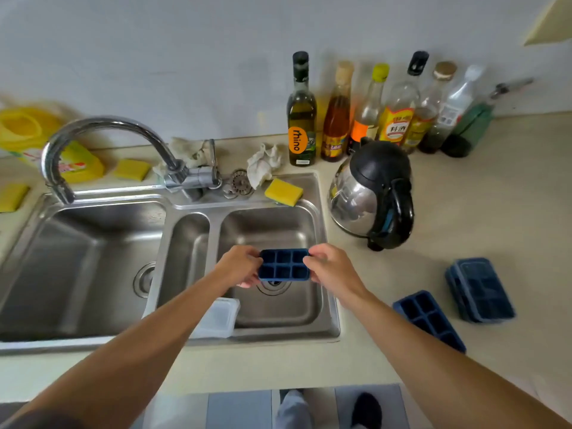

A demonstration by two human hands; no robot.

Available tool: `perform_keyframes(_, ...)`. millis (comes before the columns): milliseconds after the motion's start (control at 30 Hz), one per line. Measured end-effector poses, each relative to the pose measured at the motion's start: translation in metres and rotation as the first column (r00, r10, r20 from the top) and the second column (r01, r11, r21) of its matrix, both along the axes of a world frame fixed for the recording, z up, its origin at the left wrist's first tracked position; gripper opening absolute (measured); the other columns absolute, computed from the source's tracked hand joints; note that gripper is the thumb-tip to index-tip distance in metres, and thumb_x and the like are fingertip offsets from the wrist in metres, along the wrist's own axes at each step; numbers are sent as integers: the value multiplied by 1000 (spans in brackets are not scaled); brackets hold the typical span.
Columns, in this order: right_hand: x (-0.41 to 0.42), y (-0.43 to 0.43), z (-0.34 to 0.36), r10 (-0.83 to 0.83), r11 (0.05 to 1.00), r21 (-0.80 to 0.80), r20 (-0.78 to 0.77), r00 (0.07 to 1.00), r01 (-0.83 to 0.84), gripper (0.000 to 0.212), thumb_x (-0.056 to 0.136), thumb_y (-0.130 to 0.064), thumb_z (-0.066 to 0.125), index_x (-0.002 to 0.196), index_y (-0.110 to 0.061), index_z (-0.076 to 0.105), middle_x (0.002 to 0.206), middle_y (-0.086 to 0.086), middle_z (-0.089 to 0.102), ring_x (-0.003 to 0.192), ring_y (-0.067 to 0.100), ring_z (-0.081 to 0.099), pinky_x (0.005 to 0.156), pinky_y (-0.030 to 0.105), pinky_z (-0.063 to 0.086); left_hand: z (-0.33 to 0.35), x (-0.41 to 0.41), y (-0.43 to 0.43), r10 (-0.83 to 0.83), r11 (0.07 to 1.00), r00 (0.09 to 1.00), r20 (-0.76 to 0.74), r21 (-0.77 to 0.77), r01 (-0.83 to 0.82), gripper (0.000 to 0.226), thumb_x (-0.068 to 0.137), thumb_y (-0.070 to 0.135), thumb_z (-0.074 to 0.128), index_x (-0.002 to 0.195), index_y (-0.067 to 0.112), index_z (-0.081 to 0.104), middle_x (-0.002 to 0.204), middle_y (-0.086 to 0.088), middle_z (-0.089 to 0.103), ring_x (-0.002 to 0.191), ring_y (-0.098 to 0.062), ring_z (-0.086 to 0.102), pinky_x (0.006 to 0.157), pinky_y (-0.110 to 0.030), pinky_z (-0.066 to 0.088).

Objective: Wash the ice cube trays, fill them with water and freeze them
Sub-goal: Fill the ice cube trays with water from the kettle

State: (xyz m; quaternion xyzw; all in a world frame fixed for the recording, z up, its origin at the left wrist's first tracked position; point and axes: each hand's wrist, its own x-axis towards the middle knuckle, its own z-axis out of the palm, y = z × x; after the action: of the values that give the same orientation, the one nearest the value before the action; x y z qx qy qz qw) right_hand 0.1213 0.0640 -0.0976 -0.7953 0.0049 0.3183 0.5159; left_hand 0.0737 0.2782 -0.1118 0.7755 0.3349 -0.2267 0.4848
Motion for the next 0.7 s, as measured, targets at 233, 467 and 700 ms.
perform_keyframes(233,11,66,-71,-112,992,-75,-142,983,102,9,93,-14,63,89,-10,70,113,23,67,101,27,69,96,53,56,-52,18,48,-83,996,984,-156,-34,78,20,100,4,51,118,5,60,97,-22,72,69,-23,66,58,-27,57)
perform_keyframes(467,15,83,-127,-115,984,-166,-266,957,72,23,96,-8,58,116,3,62,119,25,65,104,30,65,103,55,50,-110,25,59,-127,992,973,-195,-34,123,22,99,11,53,118,3,62,100,-18,73,87,-27,75,80,-38,63)
perform_keyframes(700,17,87,-155,-67,986,-163,-279,958,21,34,99,-1,50,91,-31,63,98,3,66,93,14,61,81,31,52,-137,32,53,-183,982,956,-231,-8,186,27,100,12,50,124,1,58,112,-22,68,99,-34,71,80,-39,60)
